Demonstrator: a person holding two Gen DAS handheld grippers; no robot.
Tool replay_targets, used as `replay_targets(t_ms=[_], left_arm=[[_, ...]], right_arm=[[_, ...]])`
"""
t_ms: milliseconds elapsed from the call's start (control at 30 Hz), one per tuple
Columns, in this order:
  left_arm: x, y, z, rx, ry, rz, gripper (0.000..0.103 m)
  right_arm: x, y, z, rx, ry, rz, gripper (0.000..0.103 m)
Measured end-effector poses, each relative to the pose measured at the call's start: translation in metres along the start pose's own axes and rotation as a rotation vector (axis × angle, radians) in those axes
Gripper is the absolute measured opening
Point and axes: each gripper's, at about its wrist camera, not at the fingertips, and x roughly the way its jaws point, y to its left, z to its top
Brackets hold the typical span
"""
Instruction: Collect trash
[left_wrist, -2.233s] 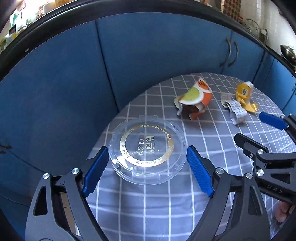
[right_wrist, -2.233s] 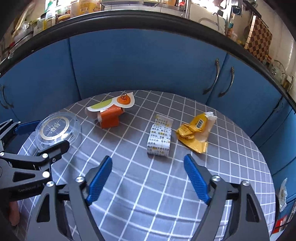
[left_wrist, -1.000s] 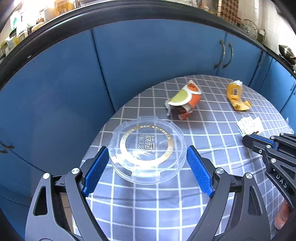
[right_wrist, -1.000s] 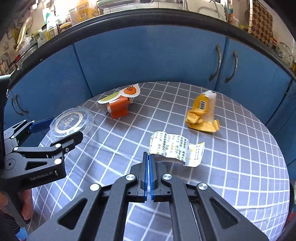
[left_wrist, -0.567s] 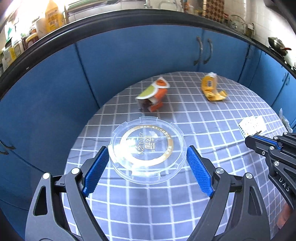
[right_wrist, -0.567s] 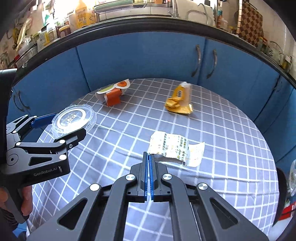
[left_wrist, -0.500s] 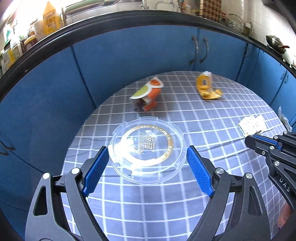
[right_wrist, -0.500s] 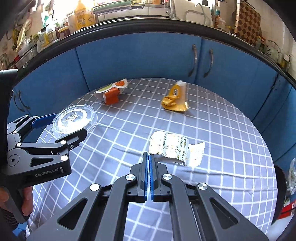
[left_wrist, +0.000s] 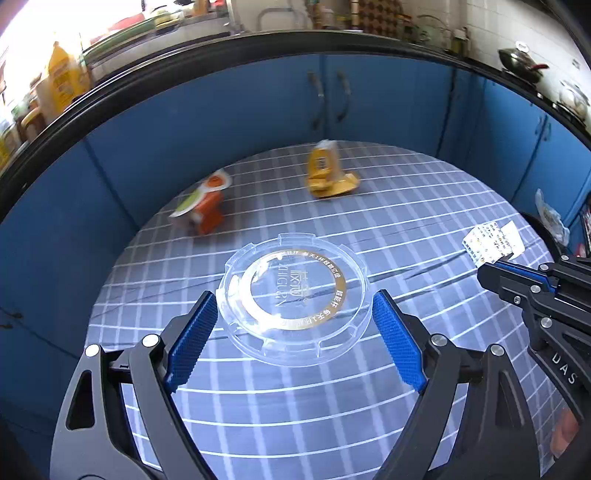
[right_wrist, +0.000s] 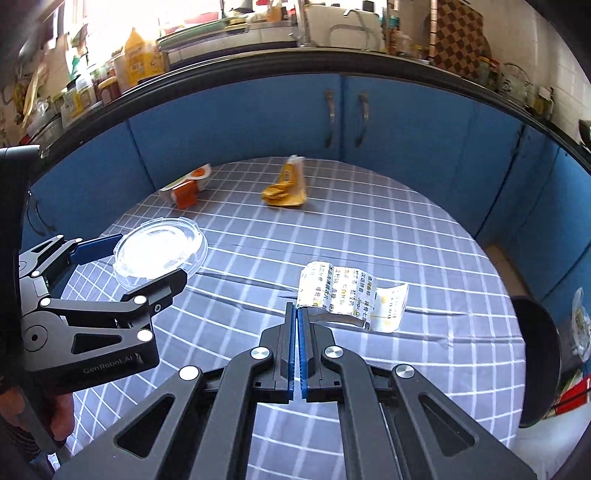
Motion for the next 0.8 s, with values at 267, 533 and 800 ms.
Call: replay_targets(t_ms=[267,533,800], left_arm=[[0.001,-0.053,0.010,0.061,-0.013,-0.031,0.084],[0.003,-0.106,0.020,0.131,-0.021,-0.058,0.084],[0.007,-0.155,0.030,0.191,-0.028,-0.089,0.084]], right_arm=[[-0.016,-0.047,-0.012,0.051,-0.013,-0.035,0.002],[-0.029,-0.089,-0.023,0.101,-0.029,-0.062,0.002],[-0.037,-0.129,-0.035,0.148,-0.035,-0.087,0.002]])
